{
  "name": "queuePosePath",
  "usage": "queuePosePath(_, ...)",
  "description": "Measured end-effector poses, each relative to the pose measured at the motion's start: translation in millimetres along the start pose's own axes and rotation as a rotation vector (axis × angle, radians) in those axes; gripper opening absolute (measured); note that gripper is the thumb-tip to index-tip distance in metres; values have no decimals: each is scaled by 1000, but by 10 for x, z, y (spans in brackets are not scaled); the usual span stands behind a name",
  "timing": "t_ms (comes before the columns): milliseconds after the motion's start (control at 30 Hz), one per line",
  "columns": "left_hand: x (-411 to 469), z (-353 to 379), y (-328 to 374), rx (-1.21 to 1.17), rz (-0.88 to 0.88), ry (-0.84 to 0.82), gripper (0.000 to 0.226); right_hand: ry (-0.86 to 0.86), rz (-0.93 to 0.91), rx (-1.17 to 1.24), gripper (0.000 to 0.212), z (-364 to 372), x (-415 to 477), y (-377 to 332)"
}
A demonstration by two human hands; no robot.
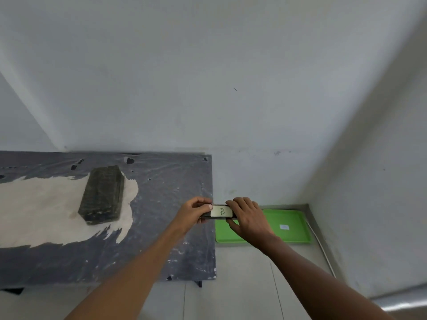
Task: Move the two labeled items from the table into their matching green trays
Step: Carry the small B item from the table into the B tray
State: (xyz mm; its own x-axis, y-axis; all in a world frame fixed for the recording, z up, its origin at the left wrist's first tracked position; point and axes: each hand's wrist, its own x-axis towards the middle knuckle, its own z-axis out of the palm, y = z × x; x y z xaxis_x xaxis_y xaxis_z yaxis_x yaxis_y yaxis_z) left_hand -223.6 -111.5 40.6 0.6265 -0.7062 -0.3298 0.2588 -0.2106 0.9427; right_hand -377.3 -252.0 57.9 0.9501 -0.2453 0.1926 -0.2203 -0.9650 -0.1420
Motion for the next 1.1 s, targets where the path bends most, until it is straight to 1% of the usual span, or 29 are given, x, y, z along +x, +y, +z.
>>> queuePosePath(200, -160, 667, -218, -41, -34, -45, 12, -25, 52, 43, 41, -151, -666, 346)
queuePosePath(433, -38, 1553, -310, -62, -70, -105, 13, -32, 95, 26, 50, -202, -1103, 1133)
queuePosePath(533, 160, 1997, -356, -52, -94, -116, 17, -38, 100, 24, 51, -168, -1218, 1611)
queuePosePath(633, 410, 2529, -430, -43, -111, -120, 18, -69, 99, 39, 46, -142, -1325, 2183)
queuePosePath(733, 660, 3117, -517, -71, -141, -90, 21, -98, 97, 52, 42, -111, -1444, 2828)
queuePosePath(833, 863, 3647, -633, -61, -158, -17, 22, -164, 105, 39, 40, -21, -1598, 3450)
queuePosePath(900, 1001, 3905, -742, 65, -145, 34, 23, -205, 121, 24, 40, 74, -1686, 3830)
queuePosePath(967, 1140, 4076, -878, 267, -114, 45, 28, -222, 137, 16, 41, 209, -1747, 4173)
queuePosePath(1033, 1269, 4183, -1045, 472, -79, 17, 33, -251, 164, 19, 42, 385, -1793, 4461)
queuePosePath(1100, 1416, 4221, -1226, 686, -27, -61, 39, -280, 185, 11, 44, 576, -1800, 4683)
